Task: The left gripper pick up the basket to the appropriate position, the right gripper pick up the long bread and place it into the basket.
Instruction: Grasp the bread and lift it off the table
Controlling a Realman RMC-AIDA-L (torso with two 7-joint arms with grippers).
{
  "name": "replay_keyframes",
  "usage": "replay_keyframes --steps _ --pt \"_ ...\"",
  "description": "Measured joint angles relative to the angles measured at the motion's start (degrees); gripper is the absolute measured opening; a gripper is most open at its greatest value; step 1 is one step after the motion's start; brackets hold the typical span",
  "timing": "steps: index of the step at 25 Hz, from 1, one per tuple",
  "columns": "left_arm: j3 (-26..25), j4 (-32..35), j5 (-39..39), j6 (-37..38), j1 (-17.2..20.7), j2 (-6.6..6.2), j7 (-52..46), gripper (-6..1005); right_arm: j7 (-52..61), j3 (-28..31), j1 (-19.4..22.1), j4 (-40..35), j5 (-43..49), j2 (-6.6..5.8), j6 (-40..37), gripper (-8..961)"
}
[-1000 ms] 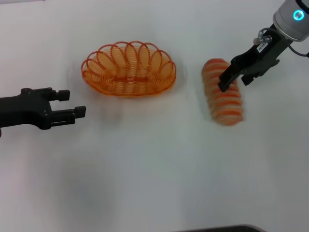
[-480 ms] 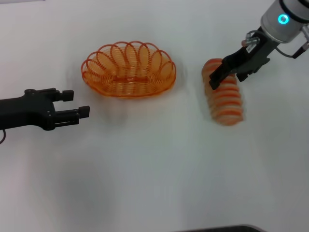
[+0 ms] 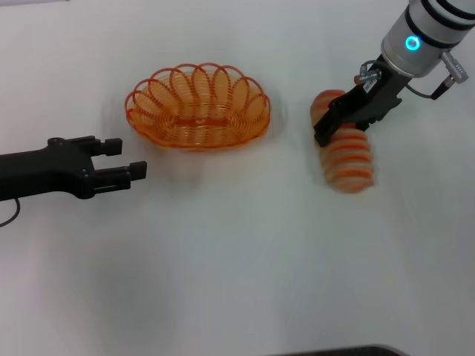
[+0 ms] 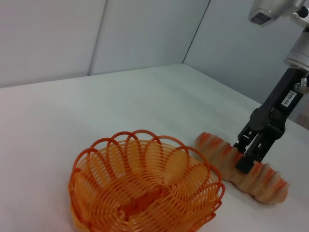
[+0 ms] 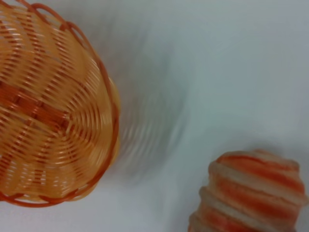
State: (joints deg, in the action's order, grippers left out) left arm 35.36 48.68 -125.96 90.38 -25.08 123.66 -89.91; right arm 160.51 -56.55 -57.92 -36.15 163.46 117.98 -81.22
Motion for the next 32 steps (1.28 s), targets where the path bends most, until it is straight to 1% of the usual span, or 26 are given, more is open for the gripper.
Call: replay_keyframes --steps 6,11,16,20,26,29,32 --pt "0.16 -0.75 0.78 -0.04 -0.20 0.00 0.00 722 -0.64 -0.44 0.03 -0.14 0.01 -0.09 0.79 826" --pt "0.54 -2.00 2.11 0.08 -0.46 0.00 0.01 722 -0.82 -0.50 0.24 -0.25 0.01 -0.28 1.28 602" --pt "0.46 -2.10 2.64 0.41 -0.49 0.00 0.08 721 -1.31 -0.50 1.06 -1.76 -0.03 -0.19 1.49 518" --pt "0.40 -2.10 2.65 0.47 -0.44 0.00 0.09 721 -1.47 -0.32 2.15 -3.56 -0.41 -0.01 1.46 474" --pt "0.24 -2.69 2.65 0.50 -0.41 0.00 0.09 721 -2.87 0.19 4.67 -8.63 -1.98 0.10 1.55 443" --pt "0.24 -2.83 2.66 0.50 -0.51 0.00 0.09 721 -4.88 0.85 6.13 -11.31 -4.89 -0.23 3.23 428" --pt "0.35 -2.88 2.71 0.41 -0.63 0.01 0.09 721 -9.90 3.17 6.78 -12.73 -8.79 -0.60 5.09 407"
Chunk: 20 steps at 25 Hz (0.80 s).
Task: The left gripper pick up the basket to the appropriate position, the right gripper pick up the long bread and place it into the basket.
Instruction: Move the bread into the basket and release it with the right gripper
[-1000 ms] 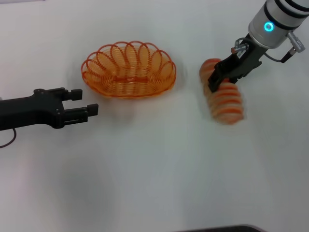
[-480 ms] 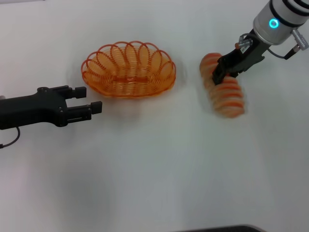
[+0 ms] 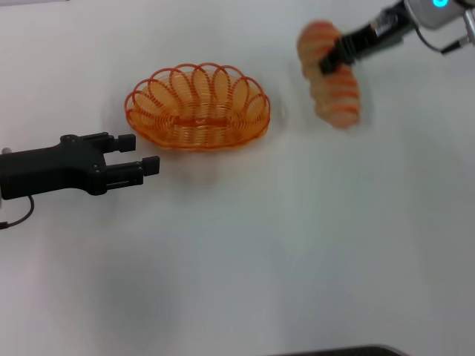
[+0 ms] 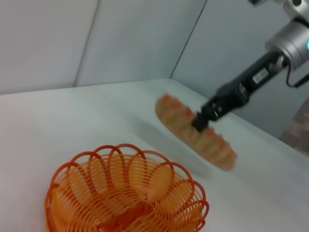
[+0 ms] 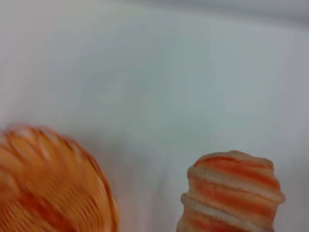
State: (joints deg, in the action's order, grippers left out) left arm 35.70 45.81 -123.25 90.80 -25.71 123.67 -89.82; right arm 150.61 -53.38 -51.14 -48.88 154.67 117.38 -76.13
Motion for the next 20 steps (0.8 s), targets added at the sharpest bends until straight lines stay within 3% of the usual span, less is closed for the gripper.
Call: replay_keyframes --steps 11,15,20 --pt "0.19 -0.35 0.04 0.36 -0.08 0.08 0.39 723 -18.20 2.76 -0.16 -0.71 -21.39 -0.05 8.97 318" --pt "0.17 -1.06 0.04 0.28 -0.30 0.08 0.81 723 -27.70 2.23 -0.86 -0.45 -28.00 0.53 7.84 308" --pt "0.21 -1.39 0.04 1.01 -0.46 -0.03 2.18 722 -38.21 -1.56 -3.42 0.66 -28.71 0.83 3.41 309"
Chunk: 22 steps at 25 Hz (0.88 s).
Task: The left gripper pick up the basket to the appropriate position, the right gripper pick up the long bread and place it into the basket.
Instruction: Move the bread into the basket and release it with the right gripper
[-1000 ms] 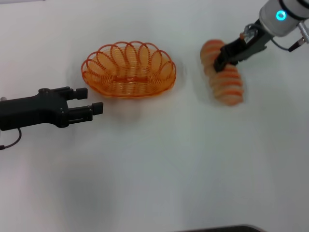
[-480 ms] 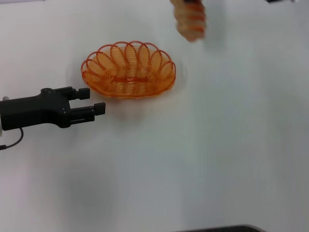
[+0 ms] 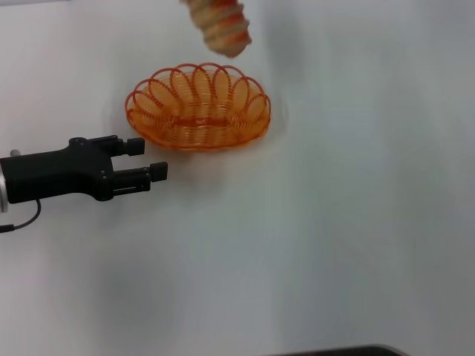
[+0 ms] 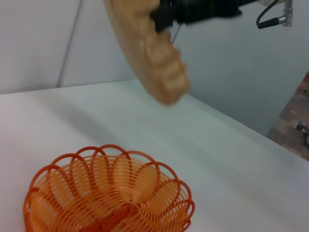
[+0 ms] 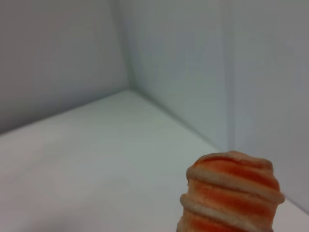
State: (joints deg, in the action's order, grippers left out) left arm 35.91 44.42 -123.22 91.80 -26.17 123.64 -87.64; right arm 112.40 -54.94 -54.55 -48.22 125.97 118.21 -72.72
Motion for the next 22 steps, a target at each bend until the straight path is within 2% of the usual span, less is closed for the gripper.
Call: replay_keyframes --steps 3,6,9,13,16,22 --pt "0.02 -0.05 0.00 0.02 -0.04 -0.05 0.54 722 -6.81 -1.89 -0.88 0.44 -0.02 0.26 -2.64 315" --pt "0.02 -0.22 0.00 -0.20 -0.04 -0.01 0.64 722 -9.82 -4.88 -1.98 1.08 0.30 -0.04 -3.61 320" --pt "-0.10 -0.70 -0.01 -0.09 -0.04 0.00 0.64 722 -11.90 -7.29 -3.22 1.52 4.20 0.30 -3.70 326" --pt "-0.21 -1.15 0.30 1.55 0.00 0.04 0.70 722 -13.57 -10.24 -5.00 3.47 11.13 1.22 -2.65 333" --pt "-0.22 -1.99 0.56 1.96 0.04 0.09 0.71 722 -14.26 -12.57 -5.95 6.01 11.81 1.31 -0.66 343" --pt "-0.41 -3.18 0.77 1.29 -0.13 0.11 0.72 721 -14.40 -13.13 -6.92 8.01 11.84 1.34 1.54 390"
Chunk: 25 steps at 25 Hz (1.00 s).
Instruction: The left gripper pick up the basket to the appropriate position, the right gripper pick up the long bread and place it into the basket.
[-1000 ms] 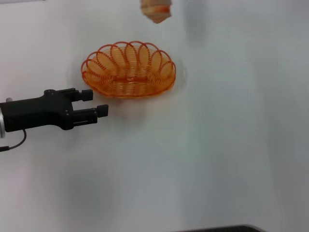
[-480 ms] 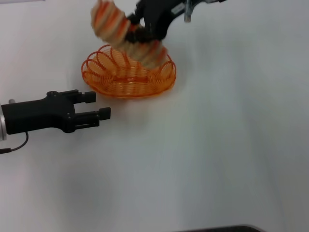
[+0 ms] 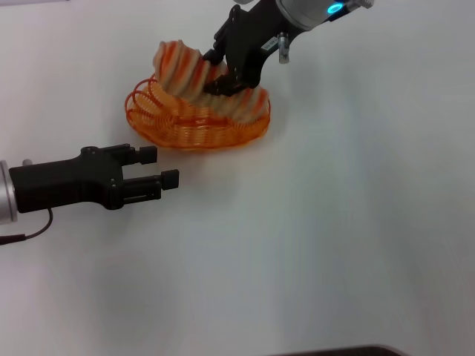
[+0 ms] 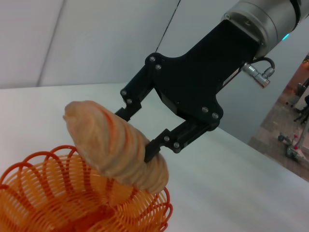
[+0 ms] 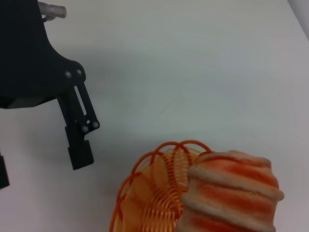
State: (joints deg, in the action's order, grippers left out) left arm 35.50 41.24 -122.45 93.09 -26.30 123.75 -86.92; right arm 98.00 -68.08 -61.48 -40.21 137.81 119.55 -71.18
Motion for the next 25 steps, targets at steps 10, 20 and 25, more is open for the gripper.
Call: replay_keyframes --steps 10,20,25 --pt "0.01 -0.72 0.02 -0.66 -0.21 -0.03 -0.07 722 -1.09 -0.02 0.58 -0.06 -1.50 0.01 0.81 609" --pt "-2.44 -1.03 0.02 -3.80 -0.24 -0.30 -0.13 723 -2.10 4.48 14.45 -7.07 -18.73 -0.52 -1.72 850" --pt "-5.29 -1.08 0.01 -6.42 -0.31 -0.44 0.02 723 -6.08 10.52 27.81 -5.59 -32.25 -0.18 -8.00 849"
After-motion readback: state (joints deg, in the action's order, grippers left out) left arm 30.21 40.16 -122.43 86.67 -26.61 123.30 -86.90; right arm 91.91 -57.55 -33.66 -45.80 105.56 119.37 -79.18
